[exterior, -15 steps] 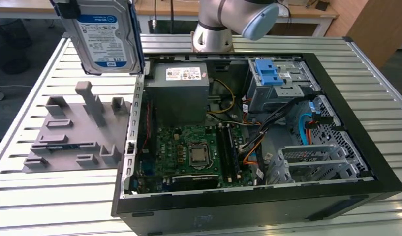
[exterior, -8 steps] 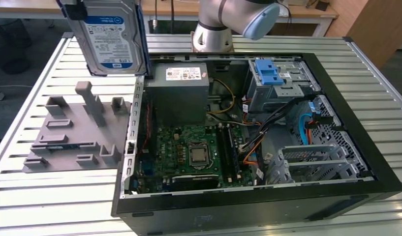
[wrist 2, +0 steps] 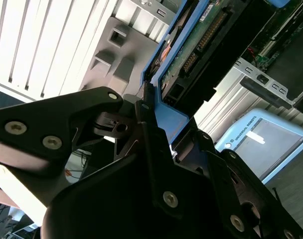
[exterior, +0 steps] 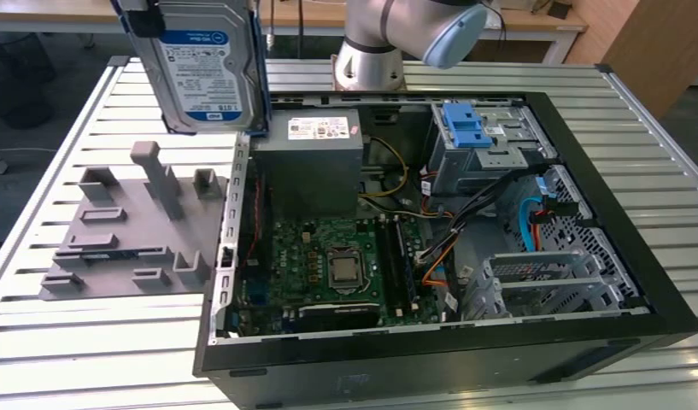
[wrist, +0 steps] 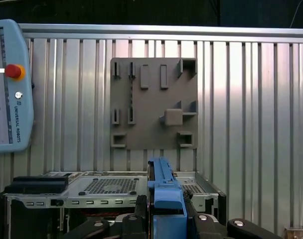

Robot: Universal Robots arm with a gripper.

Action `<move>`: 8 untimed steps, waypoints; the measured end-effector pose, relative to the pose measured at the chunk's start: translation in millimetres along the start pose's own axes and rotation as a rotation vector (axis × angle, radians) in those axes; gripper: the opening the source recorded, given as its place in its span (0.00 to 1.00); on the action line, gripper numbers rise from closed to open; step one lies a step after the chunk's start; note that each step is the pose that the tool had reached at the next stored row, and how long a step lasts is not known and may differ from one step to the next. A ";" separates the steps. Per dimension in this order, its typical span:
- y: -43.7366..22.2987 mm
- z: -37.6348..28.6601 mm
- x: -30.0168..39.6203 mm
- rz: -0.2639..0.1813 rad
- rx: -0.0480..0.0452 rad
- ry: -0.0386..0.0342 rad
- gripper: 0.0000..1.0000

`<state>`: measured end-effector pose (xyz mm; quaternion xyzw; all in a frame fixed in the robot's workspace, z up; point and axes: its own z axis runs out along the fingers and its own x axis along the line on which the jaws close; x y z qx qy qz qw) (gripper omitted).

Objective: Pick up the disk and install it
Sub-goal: 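Pick up the disk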

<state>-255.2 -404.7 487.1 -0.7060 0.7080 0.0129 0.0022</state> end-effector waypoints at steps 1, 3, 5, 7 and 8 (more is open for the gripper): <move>-1.5 -0.1 0.5 0.000 -0.0001 0.0001 0.36; -4.6 -0.1 1.5 0.000 0.0000 0.0001 0.36; -7.6 -0.2 2.4 0.001 0.0000 0.0001 0.36; -10.7 -0.2 3.4 0.001 0.0001 0.0000 0.36; -12.3 -0.3 3.9 0.001 0.0000 0.0001 0.36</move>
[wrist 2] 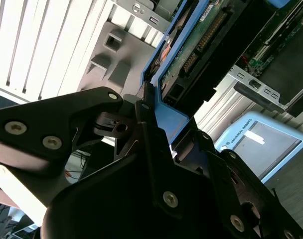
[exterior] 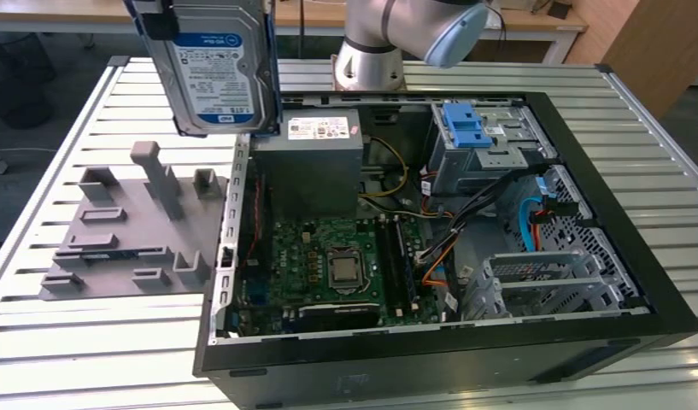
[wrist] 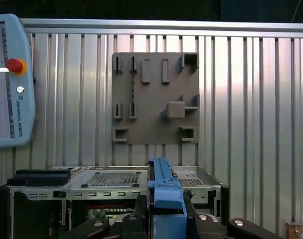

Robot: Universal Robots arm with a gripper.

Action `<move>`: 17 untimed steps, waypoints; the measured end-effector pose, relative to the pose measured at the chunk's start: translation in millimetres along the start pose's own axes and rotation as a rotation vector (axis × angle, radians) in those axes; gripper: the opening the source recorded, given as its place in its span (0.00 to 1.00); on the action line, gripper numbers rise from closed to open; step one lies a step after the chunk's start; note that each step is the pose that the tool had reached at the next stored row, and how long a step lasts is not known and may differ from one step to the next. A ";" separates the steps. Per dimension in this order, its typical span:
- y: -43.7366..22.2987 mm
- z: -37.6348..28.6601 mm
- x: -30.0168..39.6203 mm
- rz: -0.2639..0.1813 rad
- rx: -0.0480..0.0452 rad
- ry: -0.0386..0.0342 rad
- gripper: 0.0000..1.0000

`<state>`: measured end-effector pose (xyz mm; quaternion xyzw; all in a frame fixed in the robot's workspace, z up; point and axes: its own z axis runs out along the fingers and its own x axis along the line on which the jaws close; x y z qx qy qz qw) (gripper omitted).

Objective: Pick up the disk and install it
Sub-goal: 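Pick up the disk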

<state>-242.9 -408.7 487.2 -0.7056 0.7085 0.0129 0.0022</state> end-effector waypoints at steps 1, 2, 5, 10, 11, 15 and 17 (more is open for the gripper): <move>-1.6 0.0 0.5 0.000 0.0000 0.0000 0.36; -3.1 -0.1 0.9 0.000 0.0000 0.0000 0.36; -7.7 -0.2 2.3 0.001 0.0001 0.0000 0.36; -15.5 -0.3 4.6 0.002 0.0000 0.0000 0.36; -17.1 -0.4 5.0 0.002 0.0000 0.0000 0.36; -23.4 -0.5 6.8 0.003 0.0001 -0.0001 0.36; -26.5 -0.6 7.7 0.003 0.0001 0.0000 0.36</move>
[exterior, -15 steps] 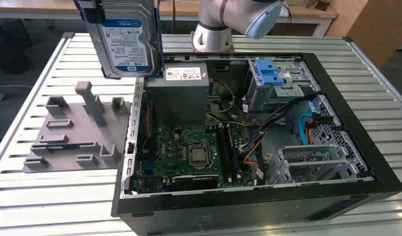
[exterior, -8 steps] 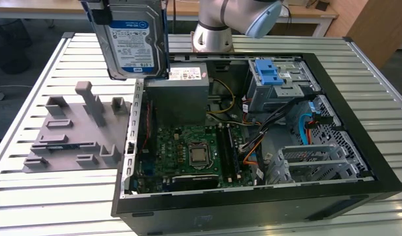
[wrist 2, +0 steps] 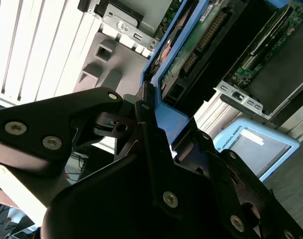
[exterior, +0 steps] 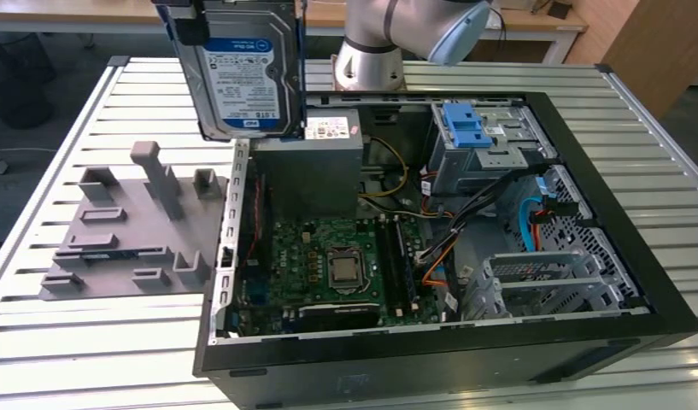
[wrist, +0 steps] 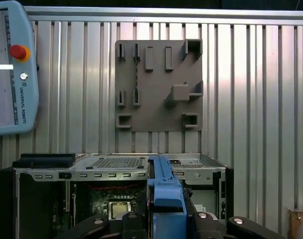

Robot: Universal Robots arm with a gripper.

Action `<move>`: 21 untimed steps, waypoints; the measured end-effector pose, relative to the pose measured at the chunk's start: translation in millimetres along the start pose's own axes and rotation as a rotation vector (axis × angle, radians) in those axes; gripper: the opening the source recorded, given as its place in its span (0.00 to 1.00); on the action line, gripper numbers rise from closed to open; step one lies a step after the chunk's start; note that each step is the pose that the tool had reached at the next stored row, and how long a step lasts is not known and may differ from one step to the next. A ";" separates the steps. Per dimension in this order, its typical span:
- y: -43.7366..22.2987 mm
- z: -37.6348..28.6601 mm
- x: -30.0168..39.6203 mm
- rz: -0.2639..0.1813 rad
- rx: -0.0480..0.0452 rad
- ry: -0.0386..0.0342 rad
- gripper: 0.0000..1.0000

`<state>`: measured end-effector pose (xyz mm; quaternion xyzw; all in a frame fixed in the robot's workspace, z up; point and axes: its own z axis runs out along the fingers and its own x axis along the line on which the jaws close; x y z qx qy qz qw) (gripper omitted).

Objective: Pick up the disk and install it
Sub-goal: 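Pick up the disk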

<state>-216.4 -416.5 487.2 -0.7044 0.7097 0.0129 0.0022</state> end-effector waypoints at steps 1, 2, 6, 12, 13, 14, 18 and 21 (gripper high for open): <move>-1.5 0.0 0.4 0.000 0.0000 0.0000 0.36; -3.1 -0.1 0.8 0.000 0.0000 0.0000 0.36; -9.4 -0.2 2.4 0.001 0.0000 -0.0001 0.36; -18.8 -0.4 4.5 0.003 0.0001 0.0000 0.36; -20.4 -0.4 4.9 0.003 0.0000 0.0000 0.36; -22.0 -0.5 5.3 0.003 0.0000 0.0000 0.36; -28.3 -0.6 6.8 0.004 0.0001 -0.0001 0.36; -33.0 -0.7 7.9 0.004 0.0001 -0.0001 0.36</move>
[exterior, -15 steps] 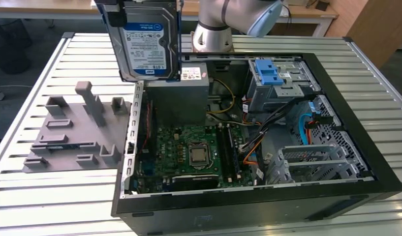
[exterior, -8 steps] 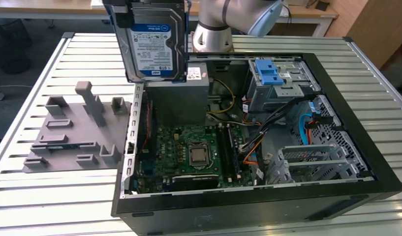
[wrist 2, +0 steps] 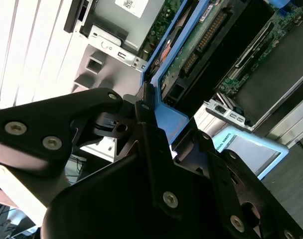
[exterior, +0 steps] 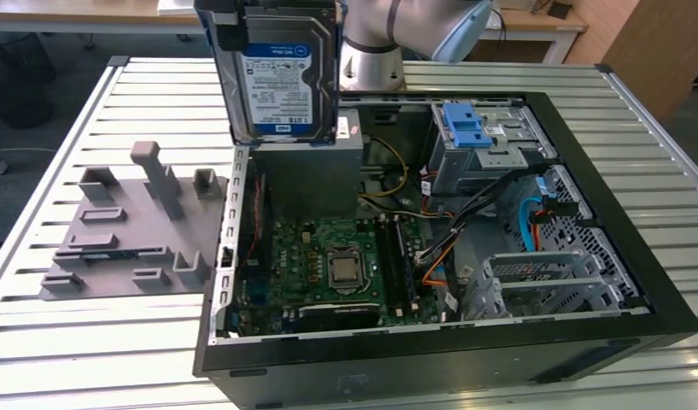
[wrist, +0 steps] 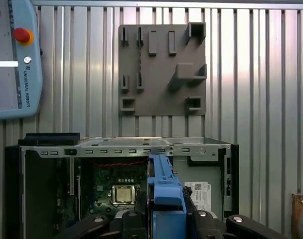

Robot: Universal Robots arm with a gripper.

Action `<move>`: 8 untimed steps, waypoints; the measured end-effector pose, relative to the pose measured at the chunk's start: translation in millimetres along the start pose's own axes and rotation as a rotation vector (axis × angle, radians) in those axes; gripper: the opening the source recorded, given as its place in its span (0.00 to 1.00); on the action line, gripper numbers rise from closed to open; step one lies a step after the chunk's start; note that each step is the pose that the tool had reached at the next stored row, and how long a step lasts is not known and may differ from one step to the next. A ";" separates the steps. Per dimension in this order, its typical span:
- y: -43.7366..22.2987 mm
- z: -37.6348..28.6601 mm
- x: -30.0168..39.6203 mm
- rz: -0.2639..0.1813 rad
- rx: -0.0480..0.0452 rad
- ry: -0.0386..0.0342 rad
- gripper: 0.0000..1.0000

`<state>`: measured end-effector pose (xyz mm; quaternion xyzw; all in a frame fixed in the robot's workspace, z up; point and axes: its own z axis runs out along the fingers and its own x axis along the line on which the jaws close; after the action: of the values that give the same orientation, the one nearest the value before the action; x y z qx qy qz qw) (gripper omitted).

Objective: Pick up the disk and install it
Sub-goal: 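Pick up the disk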

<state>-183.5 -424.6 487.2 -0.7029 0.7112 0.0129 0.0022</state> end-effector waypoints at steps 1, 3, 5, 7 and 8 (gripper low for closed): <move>-3.3 -0.1 0.8 0.000 0.0000 0.0000 0.36; -6.3 -0.1 1.4 0.001 0.0000 0.0000 0.36; -9.2 -0.2 2.1 0.001 0.0001 -0.0001 0.36; -12.0 -0.3 2.7 0.001 0.0000 0.0000 0.36; -13.4 -0.3 3.0 0.002 0.0001 -0.0001 0.36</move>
<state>-170.2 -427.7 487.1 -0.7022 0.7118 0.0129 0.0022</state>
